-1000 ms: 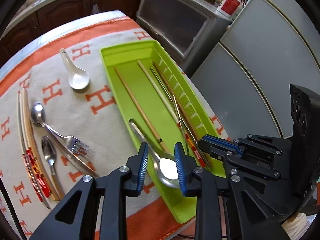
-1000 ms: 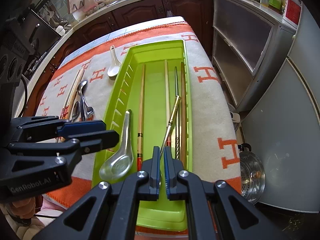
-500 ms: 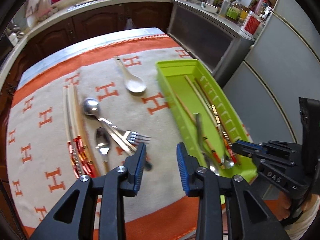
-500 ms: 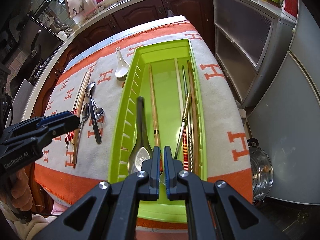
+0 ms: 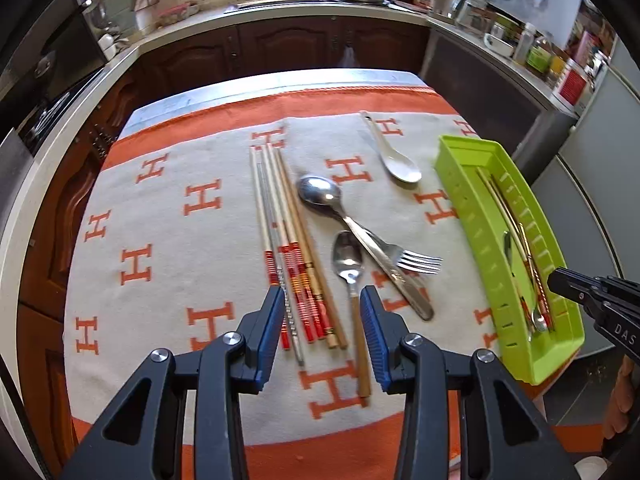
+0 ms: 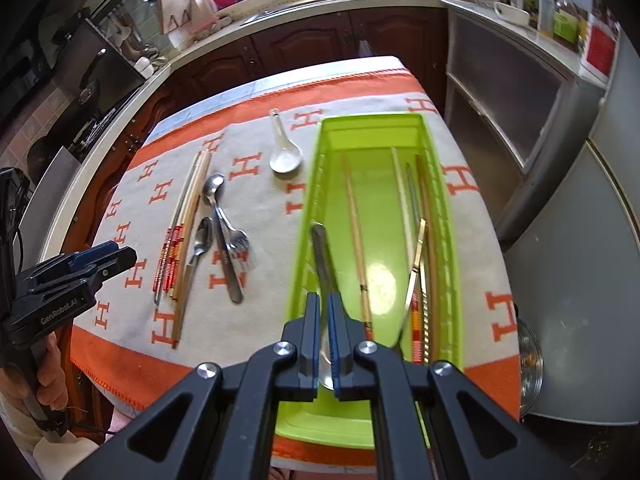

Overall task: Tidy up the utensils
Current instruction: 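Move the left tool over the chopsticks and grasp a red-striped cream chopstick, then grasp a twisted metal chopstick with the right tool while the left tool holds its chopstick, then carry both chopsticks into the green tray and open both tools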

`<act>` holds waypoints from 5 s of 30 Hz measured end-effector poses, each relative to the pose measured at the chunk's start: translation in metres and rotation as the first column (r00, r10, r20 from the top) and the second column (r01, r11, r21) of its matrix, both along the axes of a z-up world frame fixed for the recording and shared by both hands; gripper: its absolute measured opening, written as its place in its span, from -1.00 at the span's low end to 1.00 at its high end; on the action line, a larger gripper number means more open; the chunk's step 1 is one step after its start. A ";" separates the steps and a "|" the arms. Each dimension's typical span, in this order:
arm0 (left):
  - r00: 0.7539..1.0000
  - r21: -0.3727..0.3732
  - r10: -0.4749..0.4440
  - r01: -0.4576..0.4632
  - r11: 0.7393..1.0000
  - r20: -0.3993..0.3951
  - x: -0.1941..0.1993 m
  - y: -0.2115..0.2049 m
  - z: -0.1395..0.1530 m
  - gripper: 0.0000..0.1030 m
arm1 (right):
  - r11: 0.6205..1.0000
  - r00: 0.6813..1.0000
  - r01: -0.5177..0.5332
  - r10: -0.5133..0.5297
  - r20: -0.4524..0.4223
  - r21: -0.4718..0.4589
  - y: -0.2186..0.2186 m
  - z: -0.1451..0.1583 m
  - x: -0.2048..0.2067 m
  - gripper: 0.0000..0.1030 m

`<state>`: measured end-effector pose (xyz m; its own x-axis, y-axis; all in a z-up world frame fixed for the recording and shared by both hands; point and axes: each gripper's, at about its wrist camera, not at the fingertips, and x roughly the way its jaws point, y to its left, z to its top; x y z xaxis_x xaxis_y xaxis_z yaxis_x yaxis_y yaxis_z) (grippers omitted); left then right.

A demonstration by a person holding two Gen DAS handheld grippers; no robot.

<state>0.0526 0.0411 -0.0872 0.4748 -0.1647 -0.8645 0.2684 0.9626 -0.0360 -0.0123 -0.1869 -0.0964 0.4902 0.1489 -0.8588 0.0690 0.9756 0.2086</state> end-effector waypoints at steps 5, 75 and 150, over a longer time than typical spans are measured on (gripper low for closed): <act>0.999 -0.096 0.036 -0.037 0.995 -0.014 0.011 0.024 -0.005 -0.14 | 0.999 0.999 -0.040 0.040 0.000 -0.031 0.026 0.004 0.021 -0.90; 0.958 -0.112 0.287 -0.288 0.951 -0.026 0.044 0.109 -0.071 -0.93 | 0.948 0.952 -0.304 0.307 -0.017 0.094 0.177 -0.047 0.093 -0.90; 0.999 -0.289 -0.053 0.047 0.956 -0.014 0.030 -0.020 0.019 -0.94 | 0.982 0.981 0.000 -0.037 0.192 0.191 0.053 0.030 0.056 -0.90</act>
<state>0.0821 0.0212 -0.0682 0.4419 -0.4313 -0.7866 0.3119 0.8960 -0.3161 0.0436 -0.1342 -0.0664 0.6488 0.2888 -0.7040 0.0264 0.9161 0.4001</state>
